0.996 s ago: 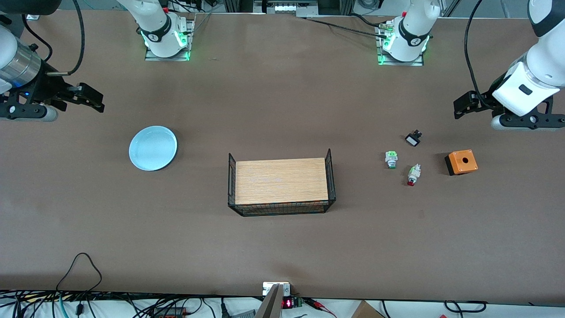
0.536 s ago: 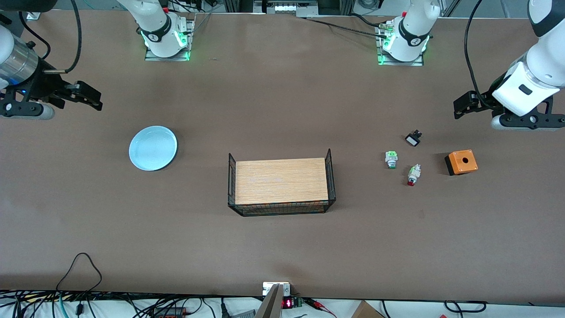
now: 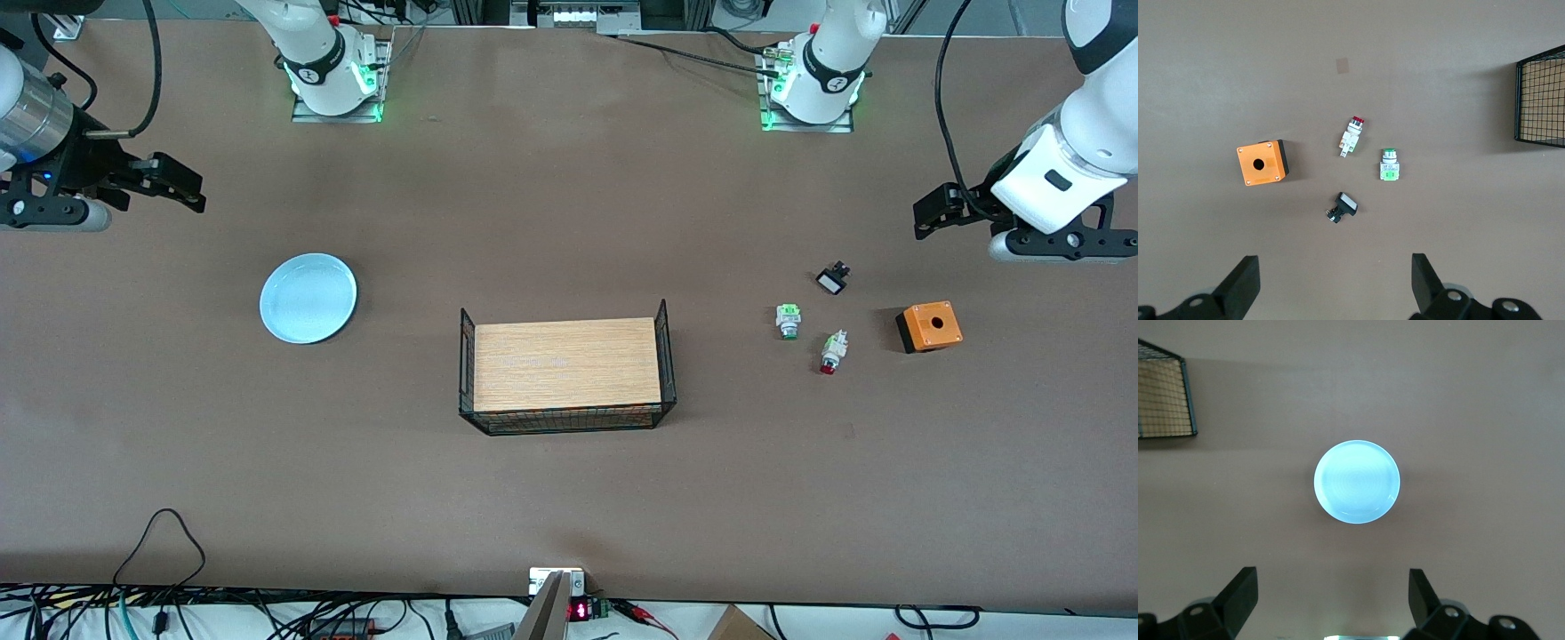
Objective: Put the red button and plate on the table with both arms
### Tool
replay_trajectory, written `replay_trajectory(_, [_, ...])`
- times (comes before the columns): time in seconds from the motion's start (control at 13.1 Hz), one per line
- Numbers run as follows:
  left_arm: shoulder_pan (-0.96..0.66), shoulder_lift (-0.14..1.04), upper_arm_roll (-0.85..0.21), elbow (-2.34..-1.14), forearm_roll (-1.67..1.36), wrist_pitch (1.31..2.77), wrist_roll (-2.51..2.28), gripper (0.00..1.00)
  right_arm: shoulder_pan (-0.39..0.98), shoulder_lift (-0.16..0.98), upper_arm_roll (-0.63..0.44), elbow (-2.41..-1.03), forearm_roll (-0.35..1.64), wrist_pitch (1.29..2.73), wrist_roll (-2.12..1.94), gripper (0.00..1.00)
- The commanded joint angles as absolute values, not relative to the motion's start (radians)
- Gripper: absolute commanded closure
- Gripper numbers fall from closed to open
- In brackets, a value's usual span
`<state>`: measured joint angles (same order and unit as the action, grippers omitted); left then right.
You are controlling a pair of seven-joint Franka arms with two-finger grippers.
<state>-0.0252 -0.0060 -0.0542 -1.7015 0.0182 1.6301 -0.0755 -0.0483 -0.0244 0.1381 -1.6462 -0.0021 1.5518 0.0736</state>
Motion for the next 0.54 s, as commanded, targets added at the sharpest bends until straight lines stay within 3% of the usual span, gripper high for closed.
replay_trajectory(0.0, [-0.032, 0.005, -0.049, -1.674, 0.009, 1.614, -0.086, 0.00, -0.044, -0.049, 0.141, -1.643, 0.011, 1.545, 0.009, 0.00])
replay_trajectory(0.46, [-0.032, 0.005, -0.049, -1.674, 0.008, 1.614, -0.086, 0.00, -0.048, -0.046, 0.143, -1.598, 0.015, 1.537, 0.026, 0.00])
